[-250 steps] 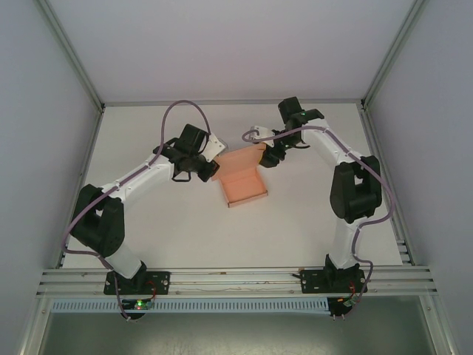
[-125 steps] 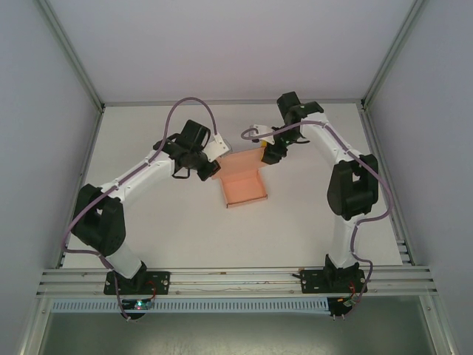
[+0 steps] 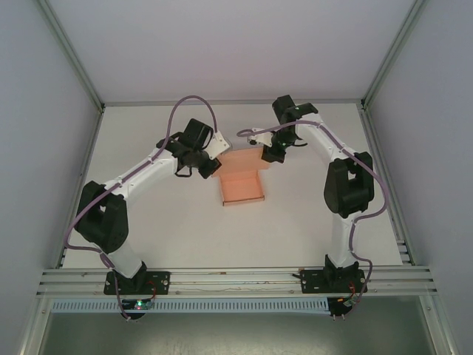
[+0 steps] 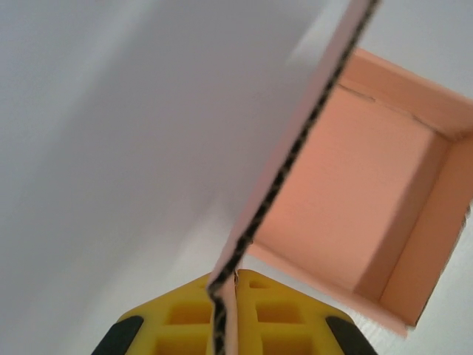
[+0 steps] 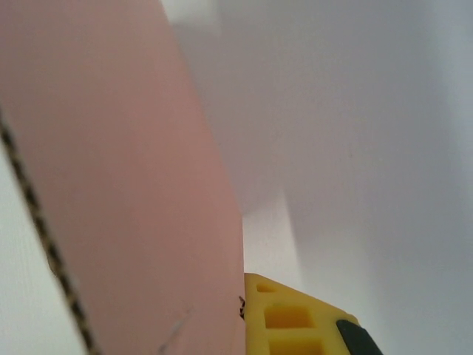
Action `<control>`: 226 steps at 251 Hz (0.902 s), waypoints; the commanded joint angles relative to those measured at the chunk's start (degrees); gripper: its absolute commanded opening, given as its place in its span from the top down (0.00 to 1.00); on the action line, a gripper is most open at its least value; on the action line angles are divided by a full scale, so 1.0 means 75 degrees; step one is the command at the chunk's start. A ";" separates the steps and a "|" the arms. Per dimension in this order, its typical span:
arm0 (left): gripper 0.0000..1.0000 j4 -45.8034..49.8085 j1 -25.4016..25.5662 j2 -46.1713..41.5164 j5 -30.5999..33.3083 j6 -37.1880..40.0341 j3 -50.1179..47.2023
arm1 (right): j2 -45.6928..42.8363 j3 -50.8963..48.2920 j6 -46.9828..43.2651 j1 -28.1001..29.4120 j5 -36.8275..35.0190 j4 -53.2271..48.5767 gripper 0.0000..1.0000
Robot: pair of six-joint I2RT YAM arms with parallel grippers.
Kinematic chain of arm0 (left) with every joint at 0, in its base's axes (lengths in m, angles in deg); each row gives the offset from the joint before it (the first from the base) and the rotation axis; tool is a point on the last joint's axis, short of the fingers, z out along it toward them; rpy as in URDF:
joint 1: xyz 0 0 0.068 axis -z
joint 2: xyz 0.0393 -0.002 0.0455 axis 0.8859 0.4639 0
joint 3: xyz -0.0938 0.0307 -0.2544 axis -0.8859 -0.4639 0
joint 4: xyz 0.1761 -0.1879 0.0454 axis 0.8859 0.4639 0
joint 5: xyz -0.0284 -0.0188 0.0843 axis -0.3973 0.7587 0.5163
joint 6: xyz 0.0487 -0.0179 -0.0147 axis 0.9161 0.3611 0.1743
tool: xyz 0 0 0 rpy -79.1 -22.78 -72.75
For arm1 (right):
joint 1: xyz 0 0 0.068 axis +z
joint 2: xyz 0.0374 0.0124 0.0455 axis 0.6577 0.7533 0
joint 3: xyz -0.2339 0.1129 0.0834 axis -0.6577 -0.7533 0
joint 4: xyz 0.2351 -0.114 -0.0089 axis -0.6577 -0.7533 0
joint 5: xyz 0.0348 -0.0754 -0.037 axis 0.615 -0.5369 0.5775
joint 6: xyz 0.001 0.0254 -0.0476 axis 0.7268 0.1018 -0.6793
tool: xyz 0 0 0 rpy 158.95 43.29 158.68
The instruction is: Assemble paper box
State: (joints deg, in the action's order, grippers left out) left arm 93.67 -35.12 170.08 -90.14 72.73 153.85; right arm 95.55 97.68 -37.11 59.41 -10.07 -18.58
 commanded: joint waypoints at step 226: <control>1.00 -0.3221 0.0819 0.0994 0.3350 -0.8057 -0.0822 | -0.1446 -0.3790 1.1308 0.1995 -0.3969 0.7433 1.00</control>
State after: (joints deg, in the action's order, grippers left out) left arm 72.73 -29.43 174.78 -62.12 16.73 149.48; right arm 84.51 70.29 44.52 72.56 -41.00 29.88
